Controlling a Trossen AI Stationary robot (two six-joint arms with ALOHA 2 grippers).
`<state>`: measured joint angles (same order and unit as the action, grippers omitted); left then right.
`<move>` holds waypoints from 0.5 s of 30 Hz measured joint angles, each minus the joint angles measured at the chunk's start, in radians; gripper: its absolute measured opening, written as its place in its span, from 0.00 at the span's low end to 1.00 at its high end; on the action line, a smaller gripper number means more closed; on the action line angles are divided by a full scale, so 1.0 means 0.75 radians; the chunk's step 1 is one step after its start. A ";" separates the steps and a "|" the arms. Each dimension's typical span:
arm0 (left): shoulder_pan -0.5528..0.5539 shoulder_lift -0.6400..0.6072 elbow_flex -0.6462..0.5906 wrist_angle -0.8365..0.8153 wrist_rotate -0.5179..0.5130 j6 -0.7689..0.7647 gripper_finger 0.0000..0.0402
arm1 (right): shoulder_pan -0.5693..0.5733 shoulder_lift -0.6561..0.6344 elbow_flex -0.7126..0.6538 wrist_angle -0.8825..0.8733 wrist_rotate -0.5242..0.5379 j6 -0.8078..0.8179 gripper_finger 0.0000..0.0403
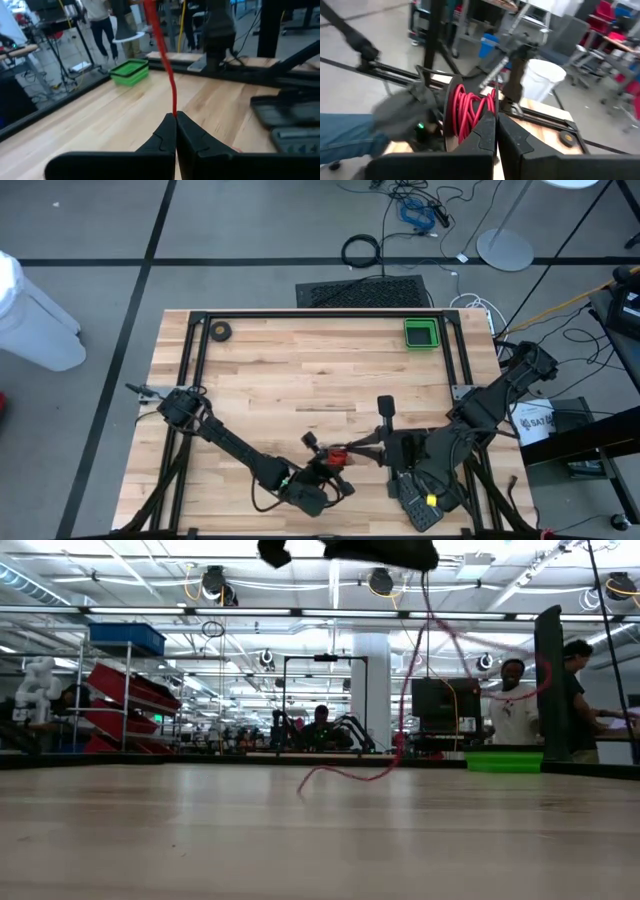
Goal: Coil cords
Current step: Coil the red wire into the spool
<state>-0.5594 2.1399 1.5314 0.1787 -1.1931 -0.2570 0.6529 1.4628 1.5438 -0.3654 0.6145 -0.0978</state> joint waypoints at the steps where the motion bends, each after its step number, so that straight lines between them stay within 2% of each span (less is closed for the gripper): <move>1: 0.000 0.000 0.000 0.046 0.000 0.044 0.00 | -0.001 0.001 0.000 0.000 0.021 0.000 0.00; 9: -0.042 0.000 0.000 0.407 0.004 0.380 0.00 | 0.003 0.072 0.000 -0.007 0.281 0.034 0.00; 15: -0.037 0.000 0.000 0.453 0.019 0.431 0.00 | -0.015 0.092 0.000 0.054 0.295 0.033 0.00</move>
<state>-0.5875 2.1399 1.5314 0.5181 -1.1790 0.0666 0.6417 1.5318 1.5440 -0.3251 0.8354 -0.0732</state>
